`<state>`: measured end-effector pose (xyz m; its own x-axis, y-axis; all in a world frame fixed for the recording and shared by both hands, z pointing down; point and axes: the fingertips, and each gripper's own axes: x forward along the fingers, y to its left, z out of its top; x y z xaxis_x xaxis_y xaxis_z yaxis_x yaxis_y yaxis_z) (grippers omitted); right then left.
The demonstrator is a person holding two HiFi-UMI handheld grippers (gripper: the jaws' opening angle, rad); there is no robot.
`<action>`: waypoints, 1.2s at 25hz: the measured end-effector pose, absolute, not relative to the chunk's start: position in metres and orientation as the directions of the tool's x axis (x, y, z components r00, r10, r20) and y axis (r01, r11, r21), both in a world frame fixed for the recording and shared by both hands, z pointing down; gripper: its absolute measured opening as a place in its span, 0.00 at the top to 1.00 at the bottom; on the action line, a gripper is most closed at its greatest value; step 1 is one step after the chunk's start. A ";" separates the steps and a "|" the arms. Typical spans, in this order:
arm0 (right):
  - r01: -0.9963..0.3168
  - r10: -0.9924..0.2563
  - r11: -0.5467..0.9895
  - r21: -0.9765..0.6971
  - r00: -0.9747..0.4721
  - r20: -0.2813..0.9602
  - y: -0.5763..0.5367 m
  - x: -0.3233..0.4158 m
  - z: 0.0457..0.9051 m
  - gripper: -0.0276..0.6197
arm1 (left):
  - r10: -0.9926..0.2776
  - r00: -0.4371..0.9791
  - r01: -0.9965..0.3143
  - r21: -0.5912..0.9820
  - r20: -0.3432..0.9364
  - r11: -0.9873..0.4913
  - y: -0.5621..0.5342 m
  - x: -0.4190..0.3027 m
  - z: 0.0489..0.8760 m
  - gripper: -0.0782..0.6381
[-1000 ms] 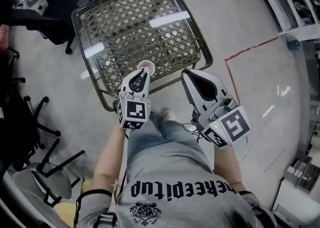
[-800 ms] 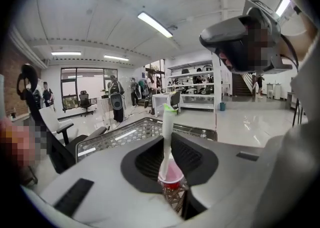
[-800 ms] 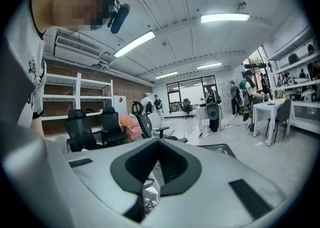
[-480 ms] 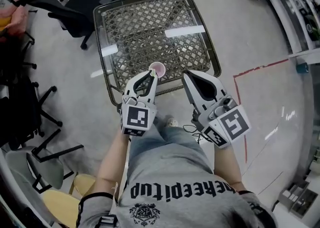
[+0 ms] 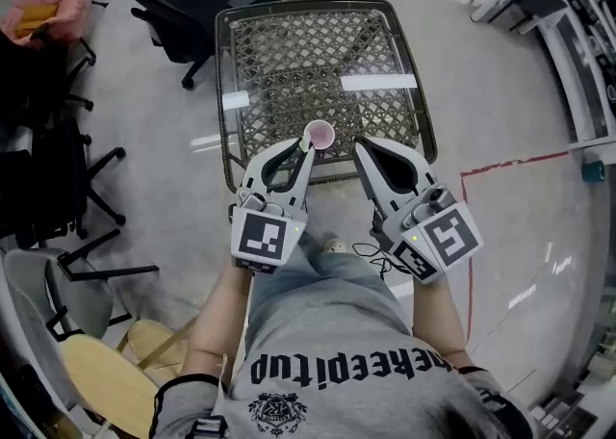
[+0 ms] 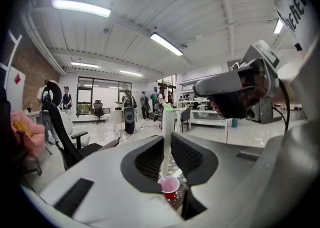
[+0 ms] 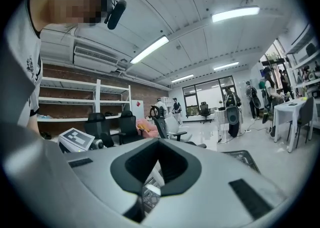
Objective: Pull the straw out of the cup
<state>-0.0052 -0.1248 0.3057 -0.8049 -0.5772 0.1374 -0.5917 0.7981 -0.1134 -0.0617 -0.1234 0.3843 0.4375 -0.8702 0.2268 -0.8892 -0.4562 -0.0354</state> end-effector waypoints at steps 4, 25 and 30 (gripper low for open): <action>-0.558 -0.546 0.823 -0.107 -0.829 0.123 -0.114 -0.012 0.307 0.94 | -0.885 0.417 -0.901 -0.034 0.206 -0.432 -0.107 -0.066 0.375 0.78; -0.457 -0.452 0.885 -0.083 -0.889 0.080 -0.096 -0.007 0.304 0.94 | -0.910 0.401 -0.913 -0.031 0.105 -0.406 -0.075 -0.042 0.325 0.78; -0.460 -0.455 0.886 -0.058 -0.887 0.076 -0.098 -0.003 0.299 0.94 | -0.908 0.407 -0.911 -0.032 0.099 -0.412 -0.077 -0.038 0.319 0.79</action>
